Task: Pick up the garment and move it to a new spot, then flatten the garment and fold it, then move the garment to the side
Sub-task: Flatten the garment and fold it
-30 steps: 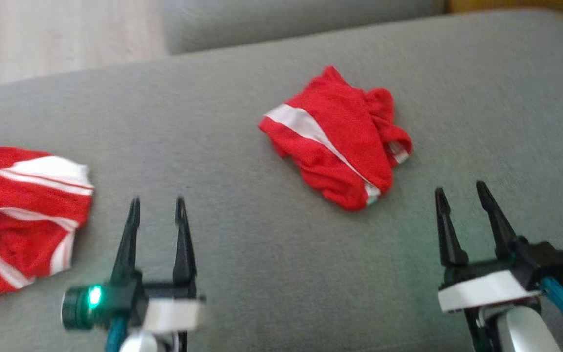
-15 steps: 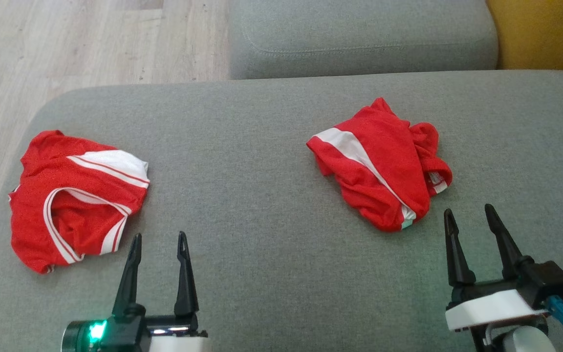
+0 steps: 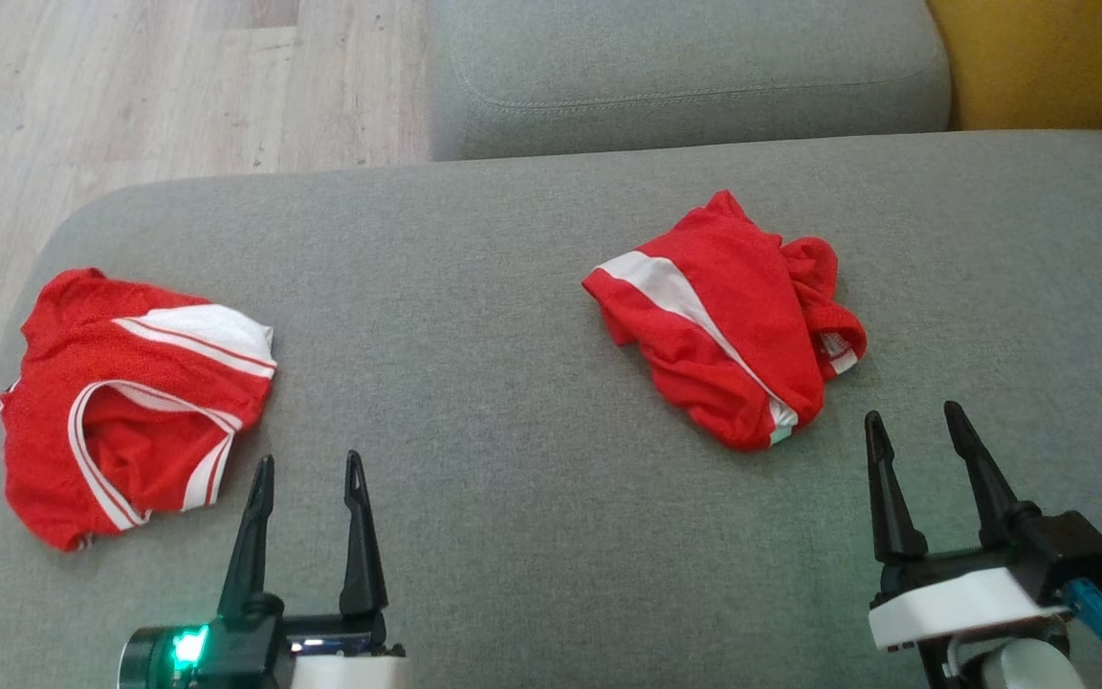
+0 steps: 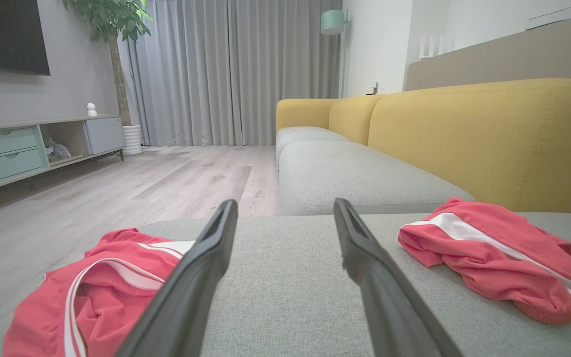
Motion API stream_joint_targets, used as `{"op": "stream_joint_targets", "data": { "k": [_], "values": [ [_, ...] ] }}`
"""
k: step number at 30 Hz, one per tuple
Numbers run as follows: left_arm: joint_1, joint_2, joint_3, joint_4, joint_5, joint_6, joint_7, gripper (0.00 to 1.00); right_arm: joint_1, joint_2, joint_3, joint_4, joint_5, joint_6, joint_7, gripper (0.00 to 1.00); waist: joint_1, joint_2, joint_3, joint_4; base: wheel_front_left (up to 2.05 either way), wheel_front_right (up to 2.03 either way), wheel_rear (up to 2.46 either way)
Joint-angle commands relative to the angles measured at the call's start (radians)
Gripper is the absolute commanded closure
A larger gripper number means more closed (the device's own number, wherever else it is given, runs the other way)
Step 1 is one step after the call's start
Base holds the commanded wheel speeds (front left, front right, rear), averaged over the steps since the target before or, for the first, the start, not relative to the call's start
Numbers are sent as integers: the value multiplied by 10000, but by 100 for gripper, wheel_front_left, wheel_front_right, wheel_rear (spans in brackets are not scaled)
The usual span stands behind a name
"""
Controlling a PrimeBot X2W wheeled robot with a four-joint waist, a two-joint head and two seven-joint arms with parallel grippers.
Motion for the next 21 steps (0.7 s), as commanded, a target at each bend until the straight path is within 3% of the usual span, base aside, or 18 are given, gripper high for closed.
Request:
{"op": "stream_joint_targets", "data": {
  "k": [1, 12, 21],
  "values": [
    [-450, -63, 352, -342, 119, 68, -51, 0, -360, -43, 254, -251, -5, 75, -63, 0, 1, -1, -15, -38, 0, 0, 0],
    [-374, -64, 194, -352, 98, 136, -51, 0, -423, -43, 276, -287, 5, 75, -63, 0, 1, -1, -30, -225, 0, 0, 0],
    [-1165, -64, -540, 23, 279, -512, -51, 0, -546, -43, 264, -429, 169, 75, -63, 0, 1, -1, 285, -730, 0, 0, 0]
  ]
}}
